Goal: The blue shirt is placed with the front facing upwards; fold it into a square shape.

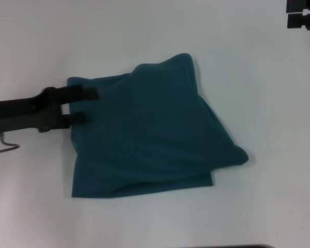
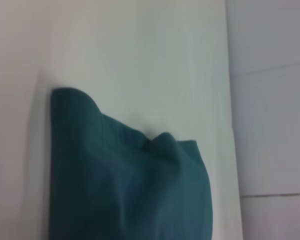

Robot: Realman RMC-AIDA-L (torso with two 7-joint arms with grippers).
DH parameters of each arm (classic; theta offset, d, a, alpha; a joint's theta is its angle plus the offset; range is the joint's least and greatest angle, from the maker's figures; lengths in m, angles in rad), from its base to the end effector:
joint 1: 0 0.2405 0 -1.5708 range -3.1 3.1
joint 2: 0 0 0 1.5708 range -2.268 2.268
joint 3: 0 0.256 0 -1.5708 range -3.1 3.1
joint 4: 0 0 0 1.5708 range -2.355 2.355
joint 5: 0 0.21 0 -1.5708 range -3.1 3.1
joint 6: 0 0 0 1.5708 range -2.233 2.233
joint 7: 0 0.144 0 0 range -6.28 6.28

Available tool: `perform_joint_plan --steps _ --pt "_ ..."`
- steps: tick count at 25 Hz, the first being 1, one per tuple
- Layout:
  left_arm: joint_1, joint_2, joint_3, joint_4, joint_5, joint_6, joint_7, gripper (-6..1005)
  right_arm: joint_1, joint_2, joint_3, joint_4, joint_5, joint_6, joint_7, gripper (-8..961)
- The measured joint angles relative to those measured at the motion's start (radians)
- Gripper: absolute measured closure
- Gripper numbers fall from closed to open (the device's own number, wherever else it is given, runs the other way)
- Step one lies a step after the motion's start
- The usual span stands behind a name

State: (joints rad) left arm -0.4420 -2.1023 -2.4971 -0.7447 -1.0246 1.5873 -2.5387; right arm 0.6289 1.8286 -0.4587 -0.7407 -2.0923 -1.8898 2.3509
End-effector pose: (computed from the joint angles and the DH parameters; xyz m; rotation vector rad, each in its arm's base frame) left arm -0.2914 0.3037 0.0030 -2.0627 -2.2291 -0.7477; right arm 0.2533 0.3491 0.1346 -2.4816 1.6704 0.8149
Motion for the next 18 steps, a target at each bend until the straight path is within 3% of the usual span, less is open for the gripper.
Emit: perform_joint_plan --steps 8,18 --pt "0.048 -0.007 -0.016 -0.005 -0.003 0.073 0.021 90 0.0 0.001 -0.002 0.0 0.0 0.0 0.0 9" --pt "0.038 -0.003 -0.011 0.049 0.065 0.027 0.057 92 -0.011 0.003 -0.003 0.002 0.0 0.001 -0.001 8"
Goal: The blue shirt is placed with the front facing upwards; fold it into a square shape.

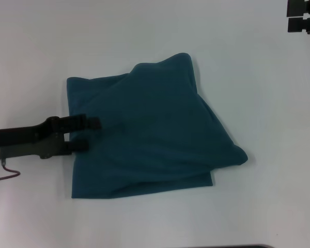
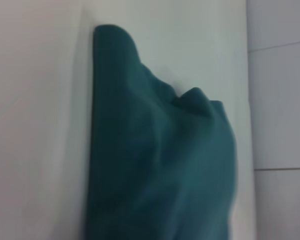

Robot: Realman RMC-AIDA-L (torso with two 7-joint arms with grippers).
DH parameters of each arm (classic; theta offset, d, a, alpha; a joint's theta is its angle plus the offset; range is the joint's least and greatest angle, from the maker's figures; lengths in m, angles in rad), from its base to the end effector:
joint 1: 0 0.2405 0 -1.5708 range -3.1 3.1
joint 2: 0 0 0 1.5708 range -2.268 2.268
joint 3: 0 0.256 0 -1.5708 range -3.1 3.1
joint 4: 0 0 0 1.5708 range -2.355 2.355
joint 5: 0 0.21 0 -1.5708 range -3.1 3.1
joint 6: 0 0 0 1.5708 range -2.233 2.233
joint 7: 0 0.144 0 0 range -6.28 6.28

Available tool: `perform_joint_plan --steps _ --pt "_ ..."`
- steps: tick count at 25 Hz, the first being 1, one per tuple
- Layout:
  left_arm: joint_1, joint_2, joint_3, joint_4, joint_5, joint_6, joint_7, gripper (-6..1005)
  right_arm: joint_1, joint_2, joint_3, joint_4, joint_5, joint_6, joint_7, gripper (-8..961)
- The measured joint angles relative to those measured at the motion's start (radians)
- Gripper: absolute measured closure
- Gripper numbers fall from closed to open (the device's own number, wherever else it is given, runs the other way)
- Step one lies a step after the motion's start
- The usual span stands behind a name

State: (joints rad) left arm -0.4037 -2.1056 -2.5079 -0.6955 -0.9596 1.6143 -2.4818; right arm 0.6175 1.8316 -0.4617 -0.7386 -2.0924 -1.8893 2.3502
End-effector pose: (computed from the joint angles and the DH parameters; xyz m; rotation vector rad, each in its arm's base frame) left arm -0.3079 0.2780 -0.0101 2.0519 2.2607 0.6562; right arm 0.2571 0.3459 0.1326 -2.4730 1.6872 0.8131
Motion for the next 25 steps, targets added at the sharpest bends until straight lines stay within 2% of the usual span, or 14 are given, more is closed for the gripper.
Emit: perform_joint_plan --steps 3,6,9,13,16,22,25 --pt "-0.001 0.012 -0.041 -0.024 -0.039 0.083 0.052 92 0.0 0.0 -0.001 0.001 0.0 -0.001 -0.009 8" --pt "-0.004 0.04 -0.109 -0.052 -0.115 0.235 0.183 93 0.003 0.004 0.0 0.001 0.008 -0.016 -0.068 9" --pt "-0.009 0.066 -0.116 -0.055 -0.167 0.328 0.378 93 0.006 0.027 -0.007 0.001 0.024 -0.031 -0.193 9" --pt "-0.007 0.057 -0.089 -0.048 -0.164 0.327 0.518 94 0.002 0.071 -0.006 0.0 0.027 -0.026 -0.33 8" --pt "-0.007 0.047 -0.077 -0.048 -0.164 0.326 0.534 95 0.001 0.086 -0.007 0.001 0.027 -0.018 -0.352 8" --pt "-0.005 0.046 -0.081 -0.047 -0.164 0.323 0.537 95 -0.013 0.086 -0.009 0.001 0.02 -0.015 -0.345 9" --pt "-0.003 0.053 -0.084 -0.048 -0.164 0.322 0.526 95 -0.023 0.072 -0.021 0.001 -0.002 -0.023 -0.32 9"
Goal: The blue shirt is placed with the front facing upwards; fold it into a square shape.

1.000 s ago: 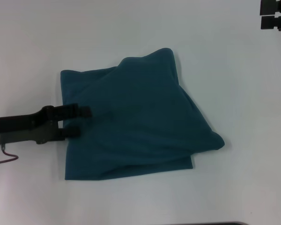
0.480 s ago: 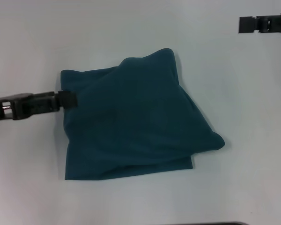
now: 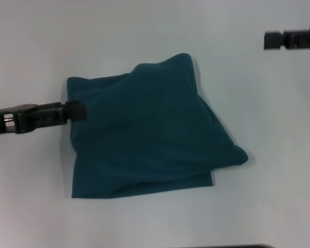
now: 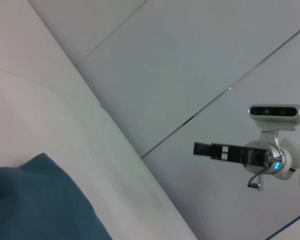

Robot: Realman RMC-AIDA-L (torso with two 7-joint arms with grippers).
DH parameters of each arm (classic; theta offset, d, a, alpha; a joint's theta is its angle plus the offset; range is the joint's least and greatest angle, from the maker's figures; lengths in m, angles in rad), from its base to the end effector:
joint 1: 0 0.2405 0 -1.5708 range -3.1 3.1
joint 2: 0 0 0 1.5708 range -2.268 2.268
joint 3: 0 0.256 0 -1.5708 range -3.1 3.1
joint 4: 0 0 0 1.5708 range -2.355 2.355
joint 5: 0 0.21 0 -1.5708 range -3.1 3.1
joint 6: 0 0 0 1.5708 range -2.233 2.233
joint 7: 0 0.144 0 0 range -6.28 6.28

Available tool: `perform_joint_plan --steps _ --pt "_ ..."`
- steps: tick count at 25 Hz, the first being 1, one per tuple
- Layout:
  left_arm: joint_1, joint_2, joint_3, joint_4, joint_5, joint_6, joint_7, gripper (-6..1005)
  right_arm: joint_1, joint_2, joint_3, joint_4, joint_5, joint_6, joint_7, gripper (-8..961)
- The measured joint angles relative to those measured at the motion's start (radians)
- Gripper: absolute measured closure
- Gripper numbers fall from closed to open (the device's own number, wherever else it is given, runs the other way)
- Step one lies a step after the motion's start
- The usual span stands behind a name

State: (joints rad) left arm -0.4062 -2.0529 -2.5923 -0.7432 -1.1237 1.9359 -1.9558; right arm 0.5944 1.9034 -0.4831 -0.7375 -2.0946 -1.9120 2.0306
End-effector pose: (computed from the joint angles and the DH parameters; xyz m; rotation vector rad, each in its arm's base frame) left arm -0.2777 0.2687 0.0421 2.5643 1.4152 0.9677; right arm 0.2558 0.3313 0.1003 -2.6932 1.3181 0.8170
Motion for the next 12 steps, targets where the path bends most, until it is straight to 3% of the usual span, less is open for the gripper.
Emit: perform_joint_plan --steps 4,12 --pt "0.002 0.023 -0.018 0.012 0.0 -0.01 -0.069 95 -0.013 -0.027 -0.049 0.012 -0.13 -0.027 0.086 9" --pt "-0.003 0.025 -0.02 0.013 -0.008 -0.035 -0.108 95 -0.031 -0.022 -0.061 0.137 -0.261 0.007 0.173 8"
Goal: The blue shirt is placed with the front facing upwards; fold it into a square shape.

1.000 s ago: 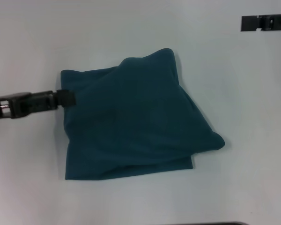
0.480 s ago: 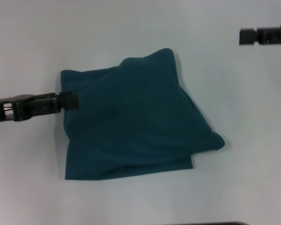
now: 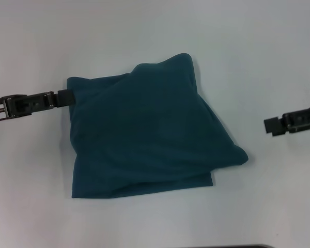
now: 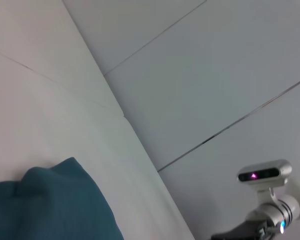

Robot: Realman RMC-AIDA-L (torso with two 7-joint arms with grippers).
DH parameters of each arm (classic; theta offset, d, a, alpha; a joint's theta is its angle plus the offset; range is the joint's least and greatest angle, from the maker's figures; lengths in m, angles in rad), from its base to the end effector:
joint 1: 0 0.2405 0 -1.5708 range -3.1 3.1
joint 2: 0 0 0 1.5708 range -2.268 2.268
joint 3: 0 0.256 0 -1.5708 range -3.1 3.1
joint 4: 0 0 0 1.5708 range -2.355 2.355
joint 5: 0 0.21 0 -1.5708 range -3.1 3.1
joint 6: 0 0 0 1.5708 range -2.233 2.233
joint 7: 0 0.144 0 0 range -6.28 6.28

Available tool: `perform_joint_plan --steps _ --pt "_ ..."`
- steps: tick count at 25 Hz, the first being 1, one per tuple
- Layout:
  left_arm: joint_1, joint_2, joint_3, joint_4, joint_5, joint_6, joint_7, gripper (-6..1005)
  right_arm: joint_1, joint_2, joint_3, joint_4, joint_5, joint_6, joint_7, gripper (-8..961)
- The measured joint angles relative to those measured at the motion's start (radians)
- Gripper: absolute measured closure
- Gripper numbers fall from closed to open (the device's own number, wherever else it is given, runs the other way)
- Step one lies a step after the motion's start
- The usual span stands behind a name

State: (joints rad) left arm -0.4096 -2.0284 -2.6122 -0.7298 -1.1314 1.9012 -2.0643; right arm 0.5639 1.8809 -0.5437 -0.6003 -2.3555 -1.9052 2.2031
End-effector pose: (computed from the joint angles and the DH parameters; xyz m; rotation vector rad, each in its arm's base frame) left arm -0.2848 0.2758 0.0516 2.4878 1.5798 0.9829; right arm 0.3003 0.2951 0.0677 2.4213 -1.7763 -0.3824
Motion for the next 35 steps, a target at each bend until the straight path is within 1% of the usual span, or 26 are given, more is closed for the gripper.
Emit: perform_joint_plan --steps 9,13,14,15,19,25,30,33,35 --pt "0.008 -0.005 0.0 0.0 -0.001 -0.018 0.0 94 0.022 0.026 -0.004 0.06 -0.019 0.02 0.03 9" --pt "0.009 -0.006 0.0 0.0 -0.002 -0.021 0.002 94 0.041 0.047 -0.035 0.092 -0.023 0.065 0.034 9" --pt "0.009 -0.007 -0.001 0.0 -0.004 -0.021 0.002 94 0.045 0.063 -0.056 0.097 -0.024 0.099 0.043 9" --pt "0.009 -0.007 -0.002 0.0 -0.004 -0.022 0.002 94 0.045 0.063 -0.056 0.097 -0.024 0.099 0.043 9" --pt "0.008 -0.012 -0.008 0.0 -0.006 -0.022 0.007 94 0.05 0.091 -0.075 0.12 -0.028 0.179 0.062 8" --pt "0.009 -0.013 -0.009 0.0 -0.006 -0.023 0.009 95 0.053 0.1 -0.112 0.142 -0.034 0.216 0.085 8" --pt "0.009 -0.013 -0.01 0.0 -0.006 -0.025 0.01 95 0.053 0.101 -0.151 0.146 -0.035 0.217 0.103 8" --pt "0.008 -0.013 -0.01 0.0 -0.006 -0.025 0.01 95 0.052 0.096 -0.145 0.139 -0.028 0.195 0.104 8" --pt "0.007 -0.013 -0.01 0.0 -0.006 -0.025 0.01 95 0.048 0.087 -0.131 0.127 -0.003 0.16 0.094 9"
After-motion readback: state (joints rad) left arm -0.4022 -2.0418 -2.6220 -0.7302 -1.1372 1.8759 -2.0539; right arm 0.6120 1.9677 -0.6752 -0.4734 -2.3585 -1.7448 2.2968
